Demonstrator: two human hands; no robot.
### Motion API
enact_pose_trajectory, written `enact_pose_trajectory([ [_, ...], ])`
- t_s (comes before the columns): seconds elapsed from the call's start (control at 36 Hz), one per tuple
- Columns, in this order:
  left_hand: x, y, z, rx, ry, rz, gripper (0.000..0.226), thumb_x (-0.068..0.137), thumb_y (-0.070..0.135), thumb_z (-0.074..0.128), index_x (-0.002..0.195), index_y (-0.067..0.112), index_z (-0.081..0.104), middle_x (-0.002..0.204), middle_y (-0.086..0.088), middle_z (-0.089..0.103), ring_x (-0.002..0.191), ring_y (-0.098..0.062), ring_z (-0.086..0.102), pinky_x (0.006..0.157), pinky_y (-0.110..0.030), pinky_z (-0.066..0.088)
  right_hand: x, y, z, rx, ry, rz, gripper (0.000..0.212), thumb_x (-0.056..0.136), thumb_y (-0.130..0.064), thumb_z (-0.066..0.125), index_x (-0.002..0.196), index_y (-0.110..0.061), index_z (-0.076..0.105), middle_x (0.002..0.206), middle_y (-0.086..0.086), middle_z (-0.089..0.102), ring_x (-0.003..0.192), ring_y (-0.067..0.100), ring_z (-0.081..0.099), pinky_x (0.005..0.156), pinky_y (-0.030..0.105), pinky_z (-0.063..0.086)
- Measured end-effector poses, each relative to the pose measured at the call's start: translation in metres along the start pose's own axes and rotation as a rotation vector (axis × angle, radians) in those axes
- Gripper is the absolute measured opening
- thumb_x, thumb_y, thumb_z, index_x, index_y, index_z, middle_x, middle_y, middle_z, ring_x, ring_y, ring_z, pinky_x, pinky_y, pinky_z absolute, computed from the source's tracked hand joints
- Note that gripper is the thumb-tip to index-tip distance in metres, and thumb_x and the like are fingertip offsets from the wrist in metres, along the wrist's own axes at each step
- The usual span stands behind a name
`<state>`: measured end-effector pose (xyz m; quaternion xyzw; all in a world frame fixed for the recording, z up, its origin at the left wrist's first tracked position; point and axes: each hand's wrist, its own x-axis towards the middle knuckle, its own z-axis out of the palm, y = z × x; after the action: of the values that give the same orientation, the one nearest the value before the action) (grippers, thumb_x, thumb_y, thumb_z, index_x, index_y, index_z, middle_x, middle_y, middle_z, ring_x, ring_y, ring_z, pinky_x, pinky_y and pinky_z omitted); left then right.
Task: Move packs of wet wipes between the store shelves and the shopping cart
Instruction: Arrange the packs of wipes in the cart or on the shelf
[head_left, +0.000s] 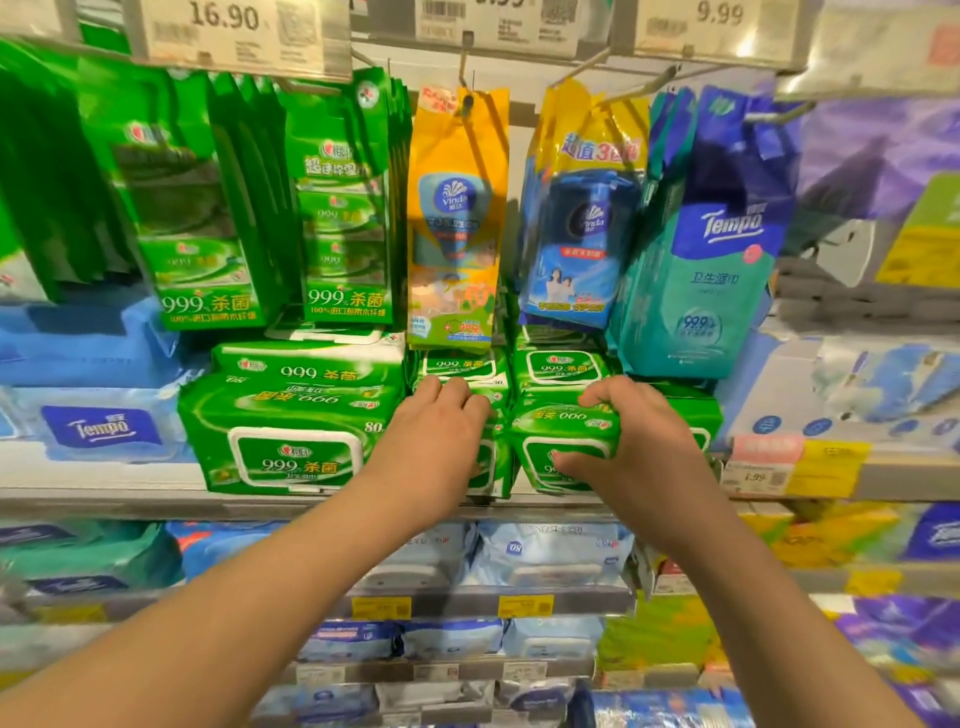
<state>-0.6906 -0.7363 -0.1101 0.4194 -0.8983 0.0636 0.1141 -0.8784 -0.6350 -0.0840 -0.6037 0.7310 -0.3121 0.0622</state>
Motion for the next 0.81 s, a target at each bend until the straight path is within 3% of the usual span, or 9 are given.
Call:
enact_pose_trajectory([
  [0.11, -0.002, 0.006, 0.005, 0.034, 0.019, -0.038, 0.052, 0.087, 0.018, 0.069, 0.134, 0.018, 0.046, 0.132, -0.003, 0.045, 0.121, -0.026, 0.038, 0.102, -0.036, 0.038, 0.009, 0.007, 0.006, 0.046, -0.050, -0.002, 0.047, 0.078, -0.033, 0.087, 0.109, -0.038, 0.051, 0.119, -0.015, 0.041, 0.110, 0.004, 0.041, 0.088, 0.024, 0.032],
  [0.22, -0.003, 0.013, 0.013, -0.011, 0.033, -0.060, 0.043, 0.085, 0.009, 0.057, 0.125, 0.014, 0.044, 0.129, -0.006, 0.042, 0.119, -0.027, 0.038, 0.099, -0.035, 0.036, 0.012, 0.023, 0.020, -0.123, -0.038, -0.155, 0.041, 0.078, -0.025, 0.086, 0.110, -0.027, 0.060, 0.121, -0.010, 0.045, 0.118, 0.011, 0.037, 0.099, 0.030, 0.037],
  [0.33, -0.002, 0.011, 0.020, -0.070, 0.060, -0.052, 0.052, 0.078, 0.021, 0.075, 0.122, 0.015, 0.046, 0.126, -0.004, 0.043, 0.116, -0.027, 0.038, 0.097, -0.036, 0.037, 0.013, 0.026, 0.033, -0.339, -0.037, -0.252, 0.062, 0.076, -0.015, 0.084, 0.132, -0.024, 0.059, 0.131, -0.005, 0.056, 0.123, 0.021, 0.041, 0.103, 0.033, 0.039],
  [0.39, -0.002, 0.011, 0.024, -0.069, 0.093, -0.053, 0.060, 0.066, 0.021, 0.085, 0.114, 0.015, 0.050, 0.119, -0.005, 0.047, 0.108, -0.027, 0.041, 0.091, -0.038, 0.041, 0.015, 0.026, 0.039, -0.346, -0.047, -0.268, 0.070, 0.075, -0.010, 0.083, 0.139, -0.022, 0.056, 0.132, -0.003, 0.058, 0.123, 0.024, 0.045, 0.104, 0.031, 0.038],
  [0.44, -0.001, 0.009, 0.028, -0.065, 0.155, -0.068, 0.072, 0.042, 0.017, 0.094, 0.100, 0.015, 0.051, 0.104, -0.006, 0.053, 0.093, -0.026, 0.043, 0.076, -0.040, 0.047, 0.018, 0.025, 0.043, -0.290, -0.048, -0.283, 0.069, 0.074, -0.005, 0.082, 0.137, -0.019, 0.058, 0.129, -0.001, 0.059, 0.122, 0.024, 0.047, 0.106, 0.031, 0.037],
  [0.5, -0.001, 0.008, 0.033, -0.065, 0.221, -0.065, 0.077, 0.031, 0.012, 0.093, 0.093, 0.015, 0.049, 0.095, -0.007, 0.054, 0.086, -0.026, 0.042, 0.066, -0.040, 0.048, 0.019, 0.024, 0.046, -0.242, -0.044, -0.300, 0.064, 0.075, -0.001, 0.082, 0.133, -0.018, 0.062, 0.126, -0.001, 0.061, 0.119, 0.023, 0.048, 0.104, 0.032, 0.039],
  [0.69, -0.004, 0.013, 0.031, -0.084, 0.227, -0.078, 0.065, 0.035, 0.005, 0.086, 0.090, 0.014, 0.052, 0.093, -0.008, 0.055, 0.085, -0.029, 0.047, 0.066, -0.041, 0.048, 0.014, 0.027, 0.049, -0.277, 0.001, -0.338, 0.062, 0.075, -0.008, 0.081, 0.132, -0.022, 0.062, 0.127, -0.003, 0.062, 0.120, 0.022, 0.052, 0.104, 0.033, 0.044],
  [0.81, -0.011, 0.010, 0.026, -0.084, 0.149, -0.037, 0.057, 0.057, 0.028, 0.086, 0.105, 0.013, 0.060, 0.104, -0.006, 0.057, 0.096, -0.029, 0.054, 0.082, -0.040, 0.050, 0.011, 0.029, 0.051, -0.303, 0.021, -0.335, 0.055, 0.086, -0.030, 0.075, 0.138, -0.022, 0.059, 0.136, -0.004, 0.062, 0.129, 0.019, 0.052, 0.114, 0.035, 0.040],
])
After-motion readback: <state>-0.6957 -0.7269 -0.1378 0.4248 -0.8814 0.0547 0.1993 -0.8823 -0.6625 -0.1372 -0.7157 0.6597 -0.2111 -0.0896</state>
